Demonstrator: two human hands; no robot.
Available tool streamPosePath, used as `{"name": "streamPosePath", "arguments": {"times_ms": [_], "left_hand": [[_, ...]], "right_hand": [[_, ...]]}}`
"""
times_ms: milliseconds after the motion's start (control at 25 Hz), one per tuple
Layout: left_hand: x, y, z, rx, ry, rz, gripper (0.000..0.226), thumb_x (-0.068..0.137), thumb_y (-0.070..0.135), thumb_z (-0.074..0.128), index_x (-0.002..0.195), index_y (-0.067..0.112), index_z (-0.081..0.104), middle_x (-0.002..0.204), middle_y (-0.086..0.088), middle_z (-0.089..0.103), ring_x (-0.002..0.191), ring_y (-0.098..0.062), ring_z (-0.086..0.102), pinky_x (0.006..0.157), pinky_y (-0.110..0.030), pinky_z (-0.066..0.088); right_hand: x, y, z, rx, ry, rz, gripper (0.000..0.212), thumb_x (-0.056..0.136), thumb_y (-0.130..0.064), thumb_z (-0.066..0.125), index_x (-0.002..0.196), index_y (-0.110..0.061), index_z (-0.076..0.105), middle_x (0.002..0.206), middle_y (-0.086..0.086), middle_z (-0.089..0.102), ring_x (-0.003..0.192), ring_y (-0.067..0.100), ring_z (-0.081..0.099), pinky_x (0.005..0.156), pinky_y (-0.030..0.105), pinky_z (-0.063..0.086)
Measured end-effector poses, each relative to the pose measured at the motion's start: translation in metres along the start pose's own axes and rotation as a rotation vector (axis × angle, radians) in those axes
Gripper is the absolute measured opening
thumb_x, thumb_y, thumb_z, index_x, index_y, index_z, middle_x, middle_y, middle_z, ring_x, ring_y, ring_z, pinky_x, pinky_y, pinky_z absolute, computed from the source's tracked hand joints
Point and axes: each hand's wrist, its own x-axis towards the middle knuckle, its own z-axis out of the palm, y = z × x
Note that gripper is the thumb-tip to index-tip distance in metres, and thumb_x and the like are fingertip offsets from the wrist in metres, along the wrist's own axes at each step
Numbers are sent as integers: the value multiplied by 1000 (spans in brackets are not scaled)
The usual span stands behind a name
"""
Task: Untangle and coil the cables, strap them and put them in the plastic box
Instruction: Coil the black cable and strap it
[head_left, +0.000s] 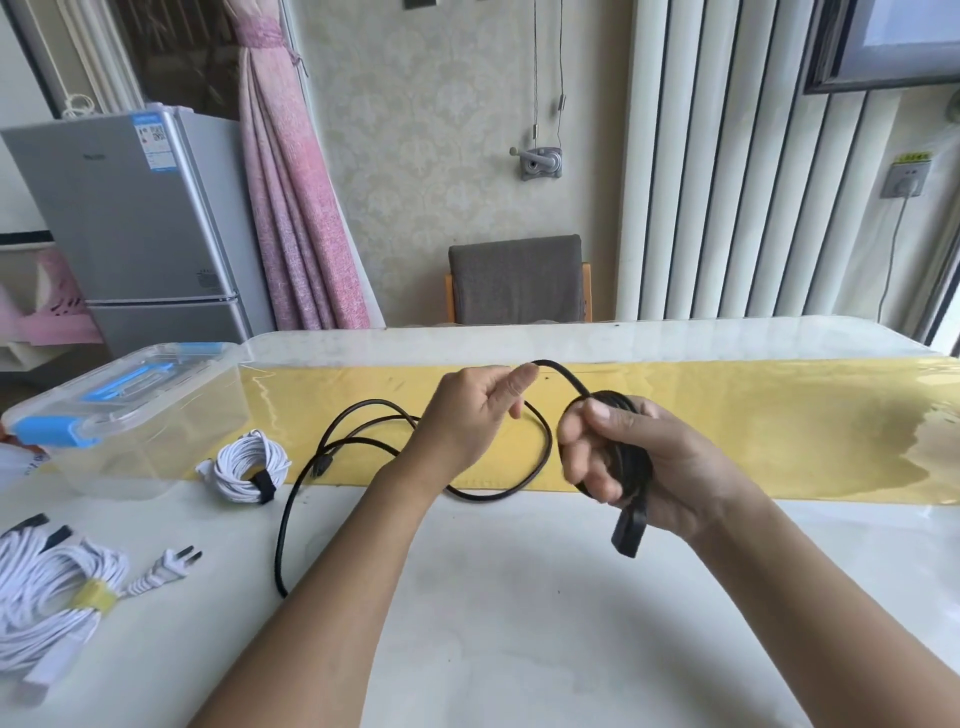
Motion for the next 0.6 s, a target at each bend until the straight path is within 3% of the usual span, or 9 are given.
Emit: {"name": "streamPosePath", "arguments": {"times_ms": [40, 120, 240, 320, 400, 440, 600], "left_hand": [[-1, 2, 7, 9, -55, -28, 53, 90, 61, 36, 59, 20, 51, 51, 4, 38, 51, -12, 38, 54, -25, 31], [-4, 5, 23, 51, -161, -59, 53, 93, 63, 31, 63, 24, 51, 56, -4, 45, 55, -16, 45, 59, -30, 36], [-14, 15, 45, 101, -297, -108, 53, 98, 55, 27, 73, 19, 57, 60, -2, 53, 57, -18, 50, 58, -32, 40], [-19, 21, 54, 144, -374, -127, 51, 101, 48, 26, 76, 17, 58, 60, 5, 49, 57, -13, 48, 56, -29, 35], [-22, 23, 56, 176, -415, -153, 51, 102, 45, 25, 81, 15, 60, 61, 8, 48, 58, -11, 47, 55, -28, 35], [-21, 23, 56, 183, -426, -171, 50, 102, 44, 25, 83, 15, 61, 61, 8, 48, 57, -10, 47, 54, -27, 34], [-24, 29, 52, 216, -463, -163, 48, 103, 40, 28, 83, 13, 63, 60, 10, 46, 56, -10, 46, 56, -27, 36]], "right_hand": [[0, 0, -2, 101, -67, -13, 25, 83, -30, 67, 82, -5, 73, 73, 11, 72, 53, 11, 66, 50, 16, 51], [2, -2, -9, 340, -170, -47, 32, 100, -15, 42, 103, 9, 62, 90, 23, 70, 75, 23, 71, 67, 25, 57], [-3, -12, -22, 320, 53, -223, 41, 104, -10, 23, 122, 17, 47, 116, 33, 59, 101, 36, 64, 90, 35, 52], [1, -16, -18, 341, 106, -259, 42, 102, -12, 26, 113, 12, 60, 107, 26, 65, 92, 28, 68, 83, 28, 54], [-4, -25, -21, 304, 363, -299, 37, 93, -15, 42, 87, -1, 75, 90, 14, 72, 72, 16, 71, 64, 19, 56], [-7, -28, -24, 190, 504, -352, 33, 89, -17, 46, 83, -5, 77, 91, 12, 73, 73, 14, 71, 62, 17, 55], [-10, -32, -33, -35, 707, -468, 26, 97, -15, 45, 108, -2, 65, 113, 13, 69, 104, 20, 67, 84, 21, 54]]}}
